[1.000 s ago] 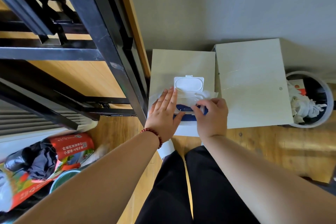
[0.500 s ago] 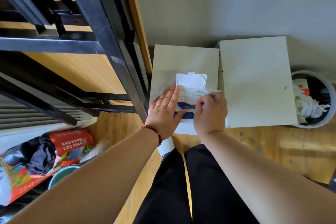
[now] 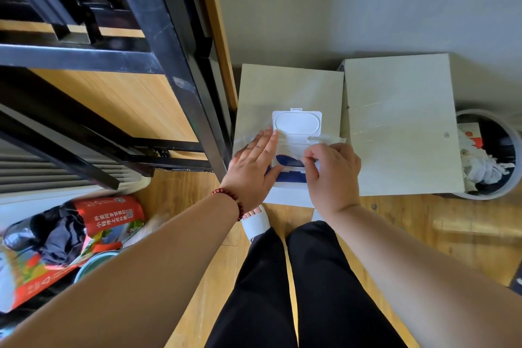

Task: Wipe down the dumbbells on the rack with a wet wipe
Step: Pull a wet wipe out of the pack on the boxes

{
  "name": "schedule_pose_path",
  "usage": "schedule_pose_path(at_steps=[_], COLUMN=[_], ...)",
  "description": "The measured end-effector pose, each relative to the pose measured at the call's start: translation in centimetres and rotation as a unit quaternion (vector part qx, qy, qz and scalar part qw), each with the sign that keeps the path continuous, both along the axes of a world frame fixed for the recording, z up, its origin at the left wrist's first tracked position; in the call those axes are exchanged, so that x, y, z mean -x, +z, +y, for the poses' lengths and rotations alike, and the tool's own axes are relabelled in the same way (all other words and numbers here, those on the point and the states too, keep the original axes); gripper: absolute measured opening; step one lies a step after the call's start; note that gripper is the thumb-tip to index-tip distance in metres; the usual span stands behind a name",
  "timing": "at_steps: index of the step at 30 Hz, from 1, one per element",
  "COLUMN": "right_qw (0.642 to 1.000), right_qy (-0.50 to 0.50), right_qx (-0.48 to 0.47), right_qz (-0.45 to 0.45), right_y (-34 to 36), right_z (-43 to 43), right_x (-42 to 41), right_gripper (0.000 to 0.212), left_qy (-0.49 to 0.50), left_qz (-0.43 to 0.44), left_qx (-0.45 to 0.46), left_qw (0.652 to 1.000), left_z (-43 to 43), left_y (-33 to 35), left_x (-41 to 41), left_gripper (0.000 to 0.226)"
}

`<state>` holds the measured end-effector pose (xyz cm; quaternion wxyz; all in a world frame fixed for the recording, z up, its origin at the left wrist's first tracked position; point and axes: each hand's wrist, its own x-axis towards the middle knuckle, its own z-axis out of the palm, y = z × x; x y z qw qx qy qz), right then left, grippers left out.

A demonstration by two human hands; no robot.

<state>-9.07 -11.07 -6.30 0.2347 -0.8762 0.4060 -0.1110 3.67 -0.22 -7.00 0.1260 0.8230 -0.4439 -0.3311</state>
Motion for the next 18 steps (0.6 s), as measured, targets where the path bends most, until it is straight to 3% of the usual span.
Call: schedule_pose_path(at_steps=[5,9,12,15,18], right_qw=[0.994,0.992,0.991,0.986,0.972], right_qy=[0.089,0.109,0.122,0.143,0.198], right_qx=[0.049,0.049,0.041,0.084,0.117], right_qz=[-0.050,-0.030,-0.021,-0.029,-0.040], right_y=[1.3,0.4,-0.2,-0.8,-1.2], right_z=[0.8,1.0,1.2,1.8,2.0], right_x=[-0.4,0.5,1.1,1.5,2.5], right_gripper=[0.013,0.018,0.024,0.014,0.020], left_qy=[0.009,0.021,0.057,0.093,0.129], left_qz=[0.003,0.043,0.085,0.085,0.077], left_qx=[0.003,0.028,0.057,0.065,0.069], left_qw=[1.000,0.998,0.993,0.990,0.986], left_z=[-0.1,0.0,-0.2,-0.6,-1.0], left_y=[-0.2,-0.1,-0.1,0.0,0.1], left_x=[0.2,-0.3,-0.7,-0.4,0.1], left_gripper=[0.065,0.055,0.050,0.052,0.057])
